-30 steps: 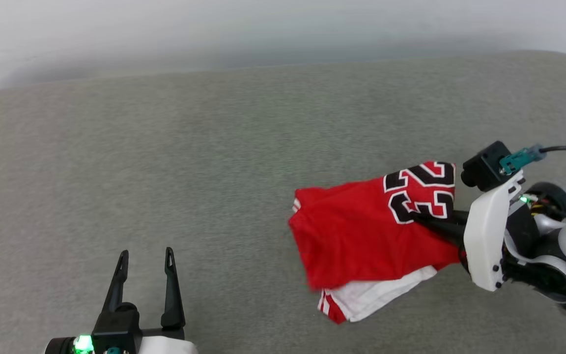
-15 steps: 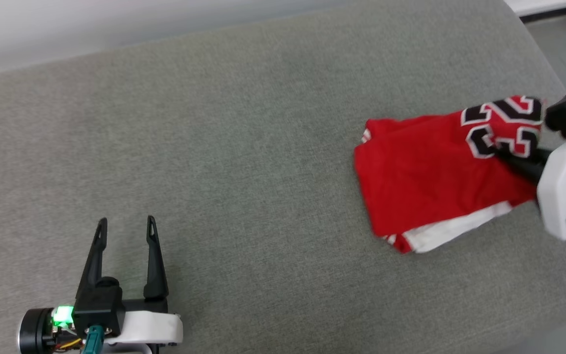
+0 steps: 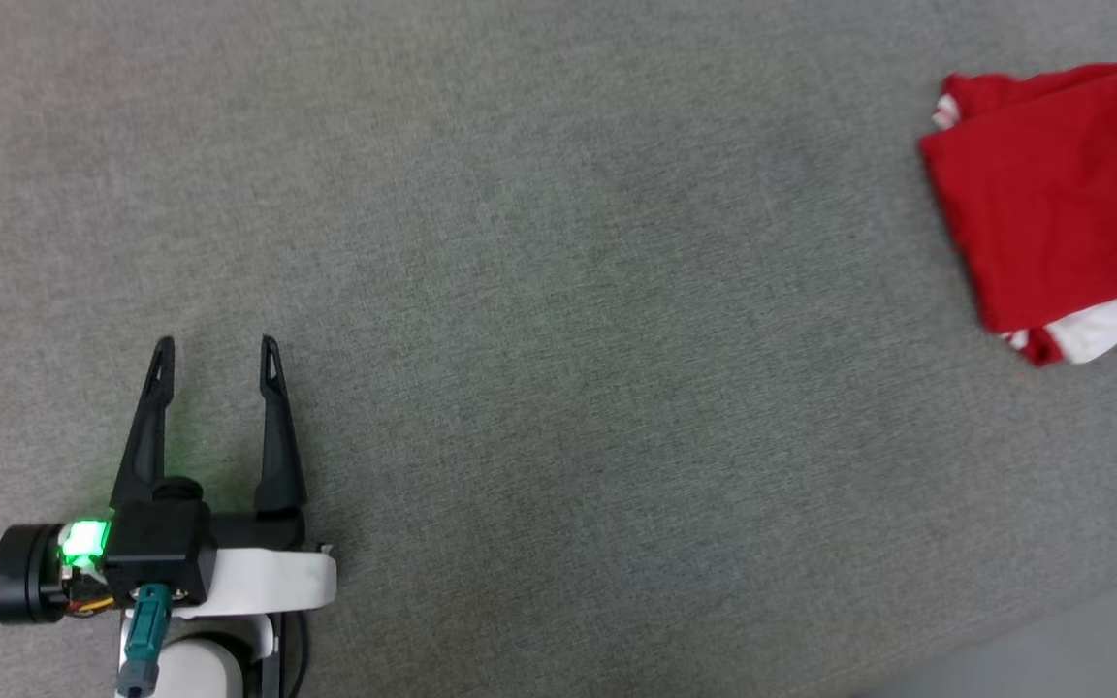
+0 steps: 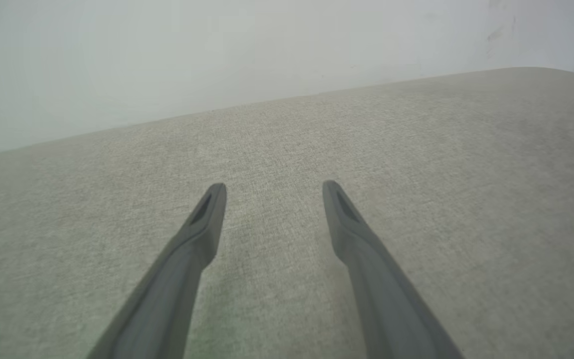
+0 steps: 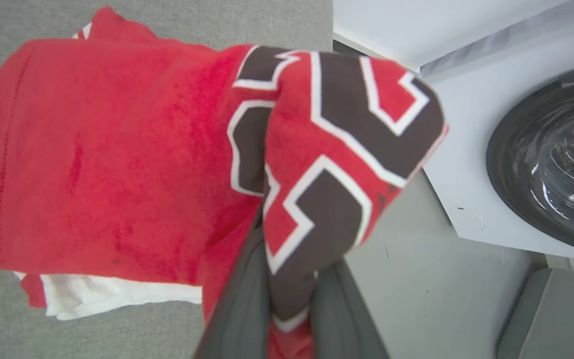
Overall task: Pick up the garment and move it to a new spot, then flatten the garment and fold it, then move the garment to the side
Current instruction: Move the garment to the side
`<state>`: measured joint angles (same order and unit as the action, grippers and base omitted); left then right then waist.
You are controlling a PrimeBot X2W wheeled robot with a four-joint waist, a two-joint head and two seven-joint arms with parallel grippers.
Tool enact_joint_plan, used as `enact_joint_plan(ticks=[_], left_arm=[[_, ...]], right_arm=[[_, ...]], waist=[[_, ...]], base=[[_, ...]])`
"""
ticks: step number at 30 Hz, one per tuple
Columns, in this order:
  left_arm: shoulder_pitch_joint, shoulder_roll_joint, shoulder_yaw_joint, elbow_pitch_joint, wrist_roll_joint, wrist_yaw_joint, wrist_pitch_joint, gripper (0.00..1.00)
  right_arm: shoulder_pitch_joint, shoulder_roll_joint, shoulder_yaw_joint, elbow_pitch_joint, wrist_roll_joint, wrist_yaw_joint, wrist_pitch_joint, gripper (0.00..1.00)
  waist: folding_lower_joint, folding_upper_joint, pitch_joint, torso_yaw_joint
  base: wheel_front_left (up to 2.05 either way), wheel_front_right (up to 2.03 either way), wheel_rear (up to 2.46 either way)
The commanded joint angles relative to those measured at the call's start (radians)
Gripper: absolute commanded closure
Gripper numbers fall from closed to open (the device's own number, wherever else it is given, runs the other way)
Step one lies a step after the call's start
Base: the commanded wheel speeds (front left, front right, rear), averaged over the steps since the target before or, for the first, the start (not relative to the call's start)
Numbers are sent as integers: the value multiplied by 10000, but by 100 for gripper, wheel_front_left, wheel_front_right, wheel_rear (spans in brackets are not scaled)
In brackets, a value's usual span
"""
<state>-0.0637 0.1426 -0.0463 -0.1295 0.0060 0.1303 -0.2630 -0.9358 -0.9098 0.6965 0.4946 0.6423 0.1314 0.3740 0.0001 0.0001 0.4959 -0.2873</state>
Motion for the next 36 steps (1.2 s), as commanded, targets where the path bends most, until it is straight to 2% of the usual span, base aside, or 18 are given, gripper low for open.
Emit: enact_joint_plan(ticks=[1, 4, 13, 14, 15, 20, 23, 27, 30, 33, 36], left_arm=[[-197, 40, -6, -66, 13, -53, -22, 0], [-379, 101, -26, -120, 18, -22, -22, 0], [-413, 110, -196, -333, 72, 211, -11, 0], [-365, 76, -223, -335, 61, 229, -11, 0], [-302, 48, -247, -330, 42, 282, -12, 0], [-72, -124, -344, -282, -81, 404, -17, 0], [163, -208, -358, -239, -131, 496, -20, 0], [528, -360, -321, -207, -195, 616, -22, 0], [853, -449, -252, -236, -273, 706, -22, 0], [1104, -524, -241, -246, -303, 730, -22, 0], [1331, -597, -224, -223, -346, 714, -22, 0]], right_arm=[[-217, -41, -100, 270, -101, -15, -111, 100], [-546, -18, -326, 1080, -386, -15, -426, 100], [-930, 714, -534, 2964, -596, -15, -853, 100], [-973, 806, -562, 3122, -593, -15, -913, 67], [-1054, 878, -624, 3290, -678, -15, -1036, 0], [-1328, 1004, -816, 4067, -1454, -13, -2006, 0], [-1612, 987, -823, 4054, -2502, -15, -3327, 0], [-1473, 1592, -1518, 4095, -3270, -13, -5045, 0], [-1250, 1937, -2053, 3860, -3886, -15, -6035, 0], [-825, 2458, -2841, 3339, -4381, -13, -6352, 0], [-163, 2942, -3772, 1929, -4844, -13, -6380, 0]], waist=[[-1, -1, 367, 116], [-1, -1, 643, 214], [-1, -1, 771, 402], [-1, -1, 698, 413], [-1, -1, 606, 421], [-1, -1, -94, 566], [-1, -1, -585, 673], [-1, -1, -1271, 833], [-1, -1, -1651, 974], [-1, -1, -1983, 1182], [-1, -1, -2285, 1426]], base=[[0, 0, 0], [0, 0, 0], [0, 0, 0], [0, 0, 0], [0, 0, 0], [0, 0, 0], [0, 0, 0], [0, 0, 0], [0, 0, 0], [0, 0, 0], [0, 0, 0]])
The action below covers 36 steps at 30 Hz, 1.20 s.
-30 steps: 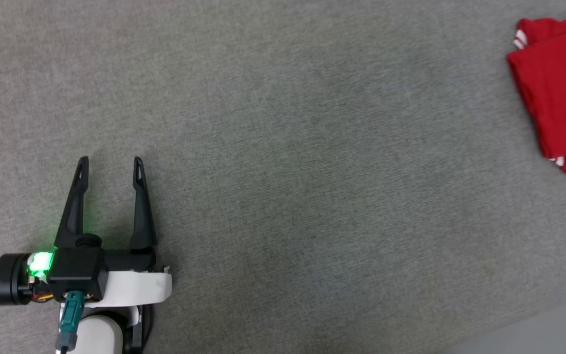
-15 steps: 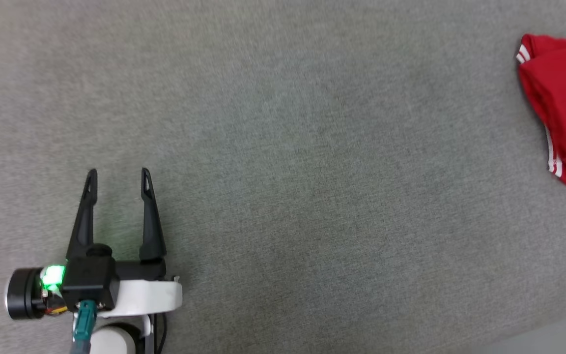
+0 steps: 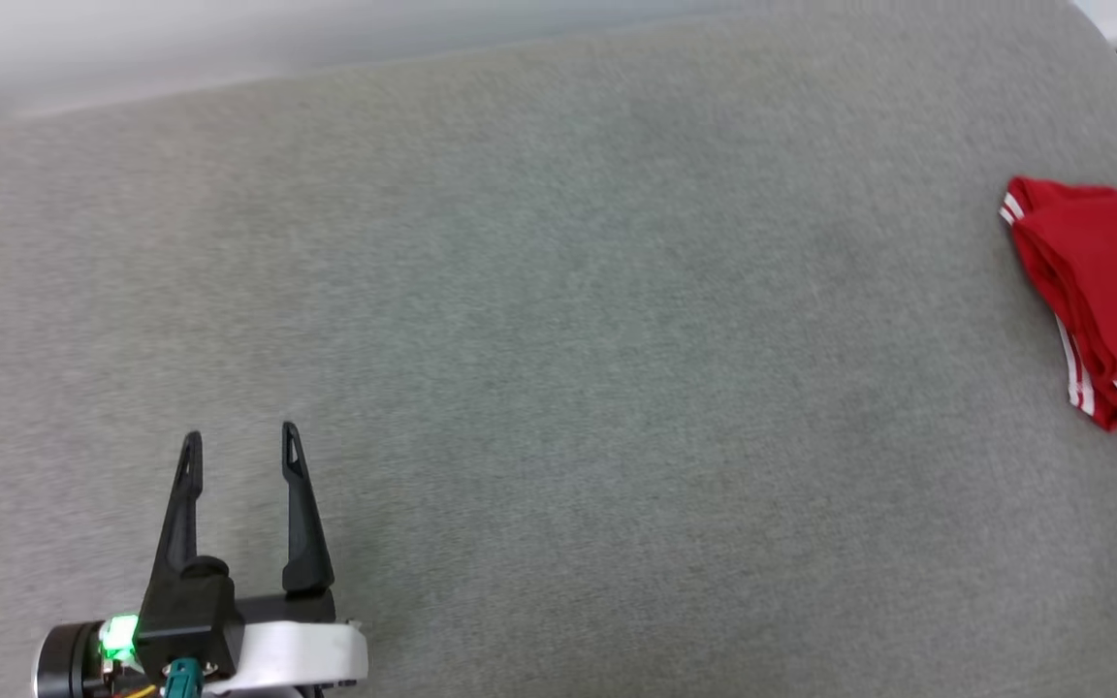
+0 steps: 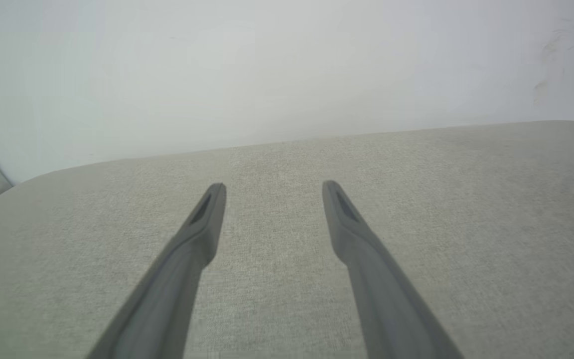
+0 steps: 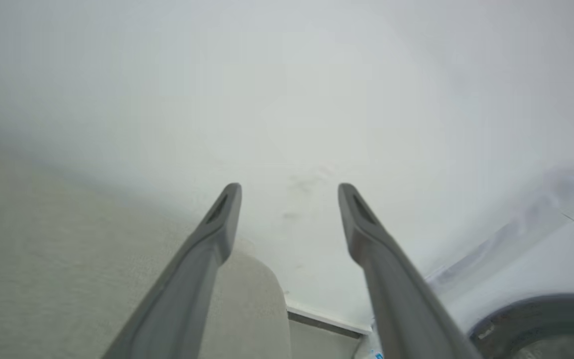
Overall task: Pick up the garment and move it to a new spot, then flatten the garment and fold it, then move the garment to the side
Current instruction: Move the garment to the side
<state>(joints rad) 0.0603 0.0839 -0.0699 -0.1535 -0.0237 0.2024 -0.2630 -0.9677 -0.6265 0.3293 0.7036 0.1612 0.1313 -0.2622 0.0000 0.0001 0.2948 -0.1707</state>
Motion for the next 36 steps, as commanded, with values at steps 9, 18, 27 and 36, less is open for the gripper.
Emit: enact_joint_plan(ticks=[9, 18, 27, 36], left_arm=[[652, -172, 40, 216, -117, -101, -20, 0], [789, -251, -64, 438, -51, -328, -22, 0], [1089, -281, -43, 744, 28, -490, -22, 0], [1482, -291, -52, 1002, 31, -692, -21, 0]], right_arm=[[3556, 1862, -1601, -4387, -790, -11, -21, 0], [6166, 3212, -1984, -5521, -629, -11, -23, 0], [8554, 4539, -2897, -5903, -699, -10, -24, 0], [10269, 5306, -3379, -6442, -792, -10, -24, 0]], waist=[[0, -1, -1046, 972], [0, -1, -1565, 1598], [0, -1, -2208, 1739], [0, -1, -2833, 1799]], base=[[0, 0, 0], [0, 0, 0], [0, 0, 0], [0, 0, 0]])
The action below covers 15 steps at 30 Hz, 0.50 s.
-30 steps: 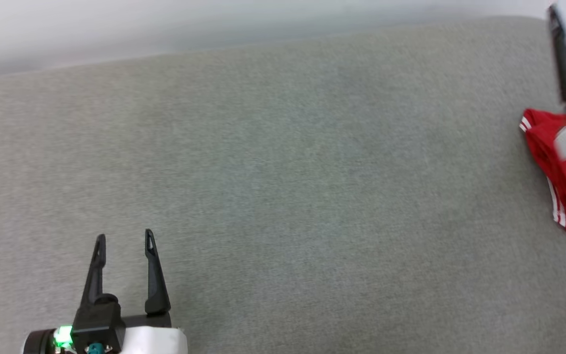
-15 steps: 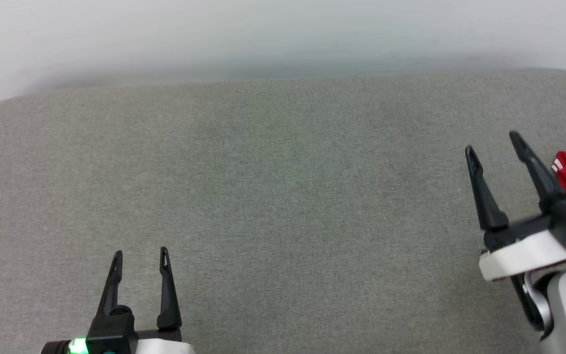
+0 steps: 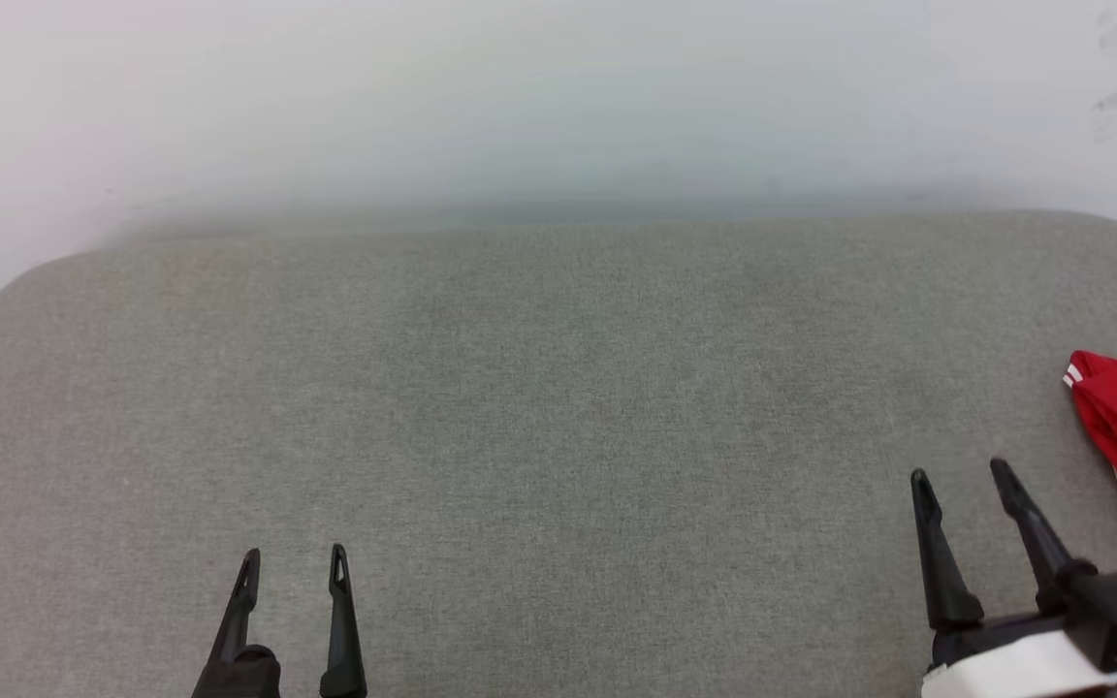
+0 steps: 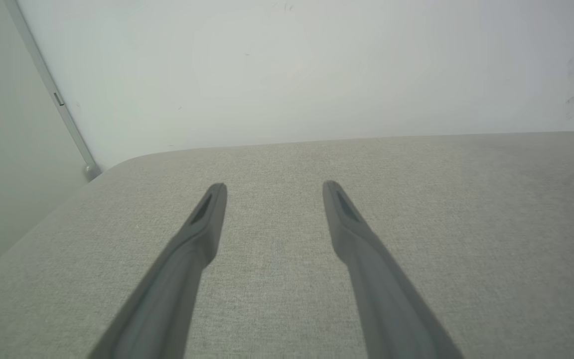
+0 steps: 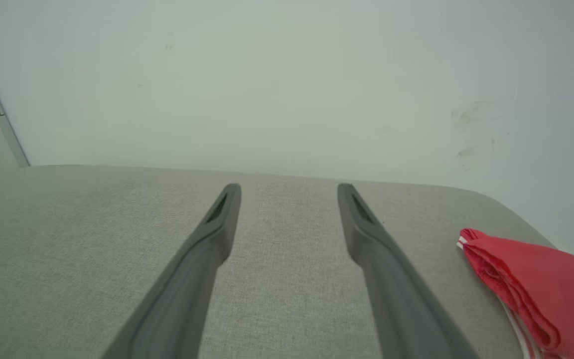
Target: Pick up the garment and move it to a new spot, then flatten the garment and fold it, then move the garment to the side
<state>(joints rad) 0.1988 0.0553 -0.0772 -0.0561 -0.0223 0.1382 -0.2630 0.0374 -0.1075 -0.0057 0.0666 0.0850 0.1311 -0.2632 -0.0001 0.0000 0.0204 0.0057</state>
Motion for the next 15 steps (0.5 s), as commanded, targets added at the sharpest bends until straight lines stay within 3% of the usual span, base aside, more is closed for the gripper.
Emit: enact_joint_plan(ticks=[1, 15], left_arm=[[127, -8, 6, 45, 15, -101, -21, 0], [448, -37, 148, 103, -262, -608, -21, 0]], right_arm=[[372, 166, -85, -154, -8, -8, -14, 0], [1415, 553, -328, -734, 85, -8, -15, 0]], waist=[[1, 0, -140, 64], [1, 0, -495, 127]], base=[[0, 0, 0], [0, 0, 0]])
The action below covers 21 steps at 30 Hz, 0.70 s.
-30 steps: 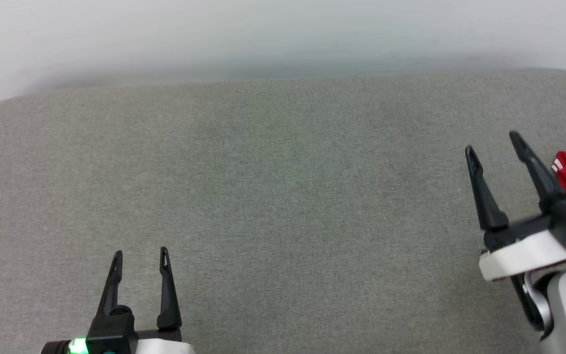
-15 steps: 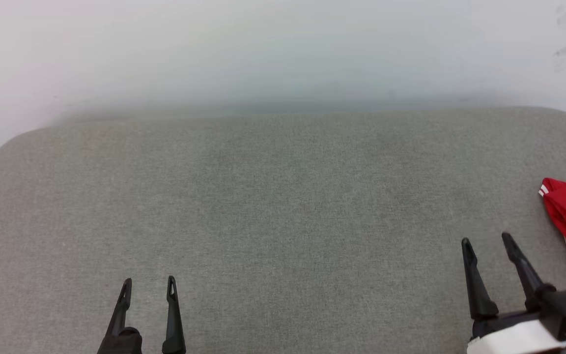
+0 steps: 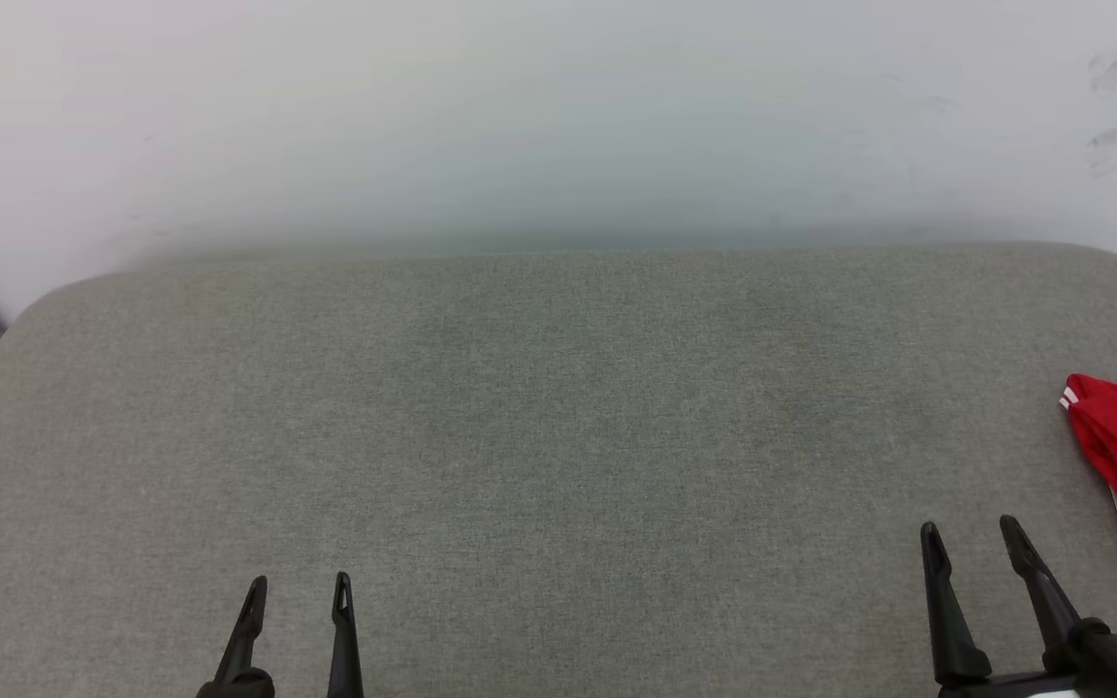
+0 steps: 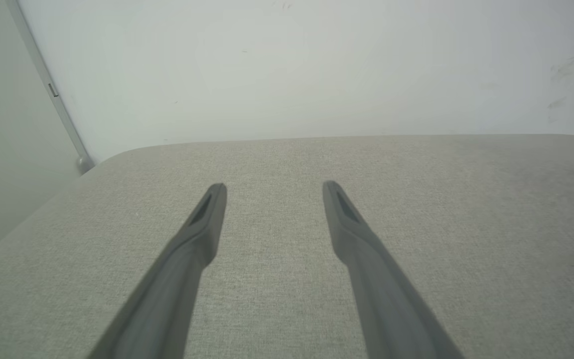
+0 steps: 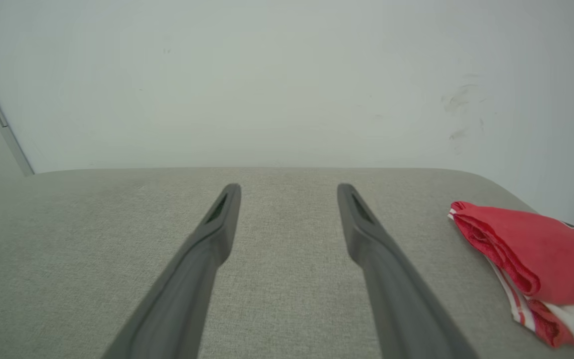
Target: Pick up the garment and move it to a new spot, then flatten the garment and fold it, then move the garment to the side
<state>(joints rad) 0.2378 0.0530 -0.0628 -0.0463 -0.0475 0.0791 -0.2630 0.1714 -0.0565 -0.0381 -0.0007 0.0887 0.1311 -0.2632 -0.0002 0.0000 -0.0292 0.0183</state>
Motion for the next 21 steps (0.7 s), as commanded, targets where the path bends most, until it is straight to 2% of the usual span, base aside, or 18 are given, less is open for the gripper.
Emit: enact_joint_plan(ticks=[1, 2, 3, 7, 21], left_arm=[[58, -15, 7, 18, -24, -32, -21, 0], [58, -19, 15, 13, -31, -37, -21, 0], [13, -6, 0, 45, -22, -17, 1, 100], [38, -9, -13, 348, -144, -21, 13, 100], [-610, 174, 94, 784, -3251, -391, 525, 100]], right_arm=[[119, 53, -7, -75, 60, -8, -15, 0], [148, 64, -14, -91, 77, -8, -15, 0], [14, 8, 6, 3, 9, 0, -2, 100], [56, 10, 37, 333, 129, 0, 27, 100], [-491, -141, 86, 708, 3131, -1, 566, 100]], waist=[[2, 0, -4, 1], [2, 0, -5, 0], [2, 0, -6, 1], [2, 0, -5, -1], [2, 0, 33, -22]], base=[[0, 0, 0], [0, 0, 0], [0, 0, 0], [0, 0, 0], [0, 0, 0]])
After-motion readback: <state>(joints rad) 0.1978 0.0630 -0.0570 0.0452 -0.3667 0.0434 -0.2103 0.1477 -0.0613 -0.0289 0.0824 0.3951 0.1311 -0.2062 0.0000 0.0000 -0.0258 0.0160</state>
